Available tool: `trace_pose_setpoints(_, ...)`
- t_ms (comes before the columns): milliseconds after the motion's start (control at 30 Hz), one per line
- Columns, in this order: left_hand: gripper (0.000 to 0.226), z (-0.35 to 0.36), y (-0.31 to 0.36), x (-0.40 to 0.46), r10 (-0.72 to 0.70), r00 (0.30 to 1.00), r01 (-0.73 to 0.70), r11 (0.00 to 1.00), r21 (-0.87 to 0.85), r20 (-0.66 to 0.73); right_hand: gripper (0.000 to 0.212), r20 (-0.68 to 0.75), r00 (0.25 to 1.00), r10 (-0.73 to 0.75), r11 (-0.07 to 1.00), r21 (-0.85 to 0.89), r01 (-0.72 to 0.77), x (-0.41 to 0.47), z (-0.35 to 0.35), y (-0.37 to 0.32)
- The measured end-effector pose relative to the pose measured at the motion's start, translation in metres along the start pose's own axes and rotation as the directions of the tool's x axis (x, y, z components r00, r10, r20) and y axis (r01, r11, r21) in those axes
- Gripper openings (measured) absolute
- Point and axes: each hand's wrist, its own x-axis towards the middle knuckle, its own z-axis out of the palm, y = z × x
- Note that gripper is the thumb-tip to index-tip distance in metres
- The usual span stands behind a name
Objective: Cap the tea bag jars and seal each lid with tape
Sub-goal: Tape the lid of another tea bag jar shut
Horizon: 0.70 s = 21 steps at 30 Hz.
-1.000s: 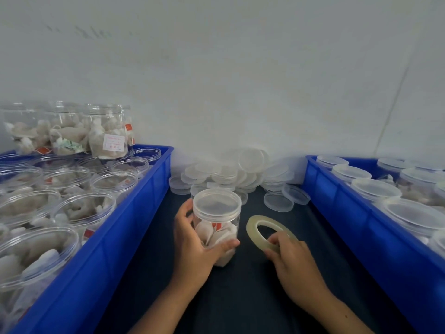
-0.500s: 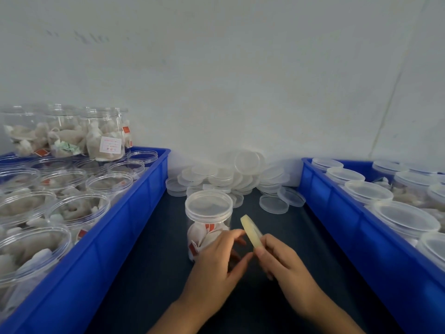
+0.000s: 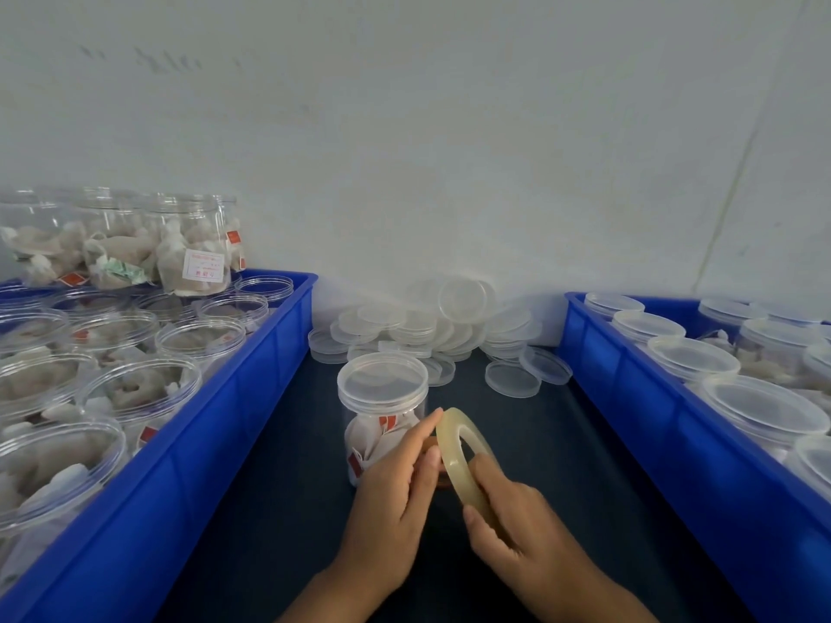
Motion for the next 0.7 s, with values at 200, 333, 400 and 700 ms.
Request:
trace_pose_setpoints(200,0.035,0.003,0.0027,0.0001,0.151,0.988,-0.147,0.984,0.098,-0.043,0.017,-0.061,0.997,0.044,0.989,0.142,-0.035,0.0019,0.0035,-0.0021)
trace_pose_setpoints(333,0.021,0.0031,0.0018,0.0013,0.186,0.981,-0.181,0.981,0.072,-0.064,0.018,-0.075,0.992,0.106,0.971,0.225,-0.087,0.0023,0.0056,-0.0027)
trace_pose_setpoints(400,0.019,0.0024,0.0016,0.0022,0.159,0.985,-0.157,0.987,0.044,-0.061,0.018,-0.06,0.991,0.117,0.964,0.248,-0.099,0.0024,0.0051,-0.0017)
trace_pose_setpoints(700,0.02,-0.0005,-0.002,0.0025,0.068,0.997,-0.069,0.996,-0.052,-0.027,0.021,0.051,0.993,0.103,0.984,0.142,-0.109,0.0014,-0.0034,0.0042)
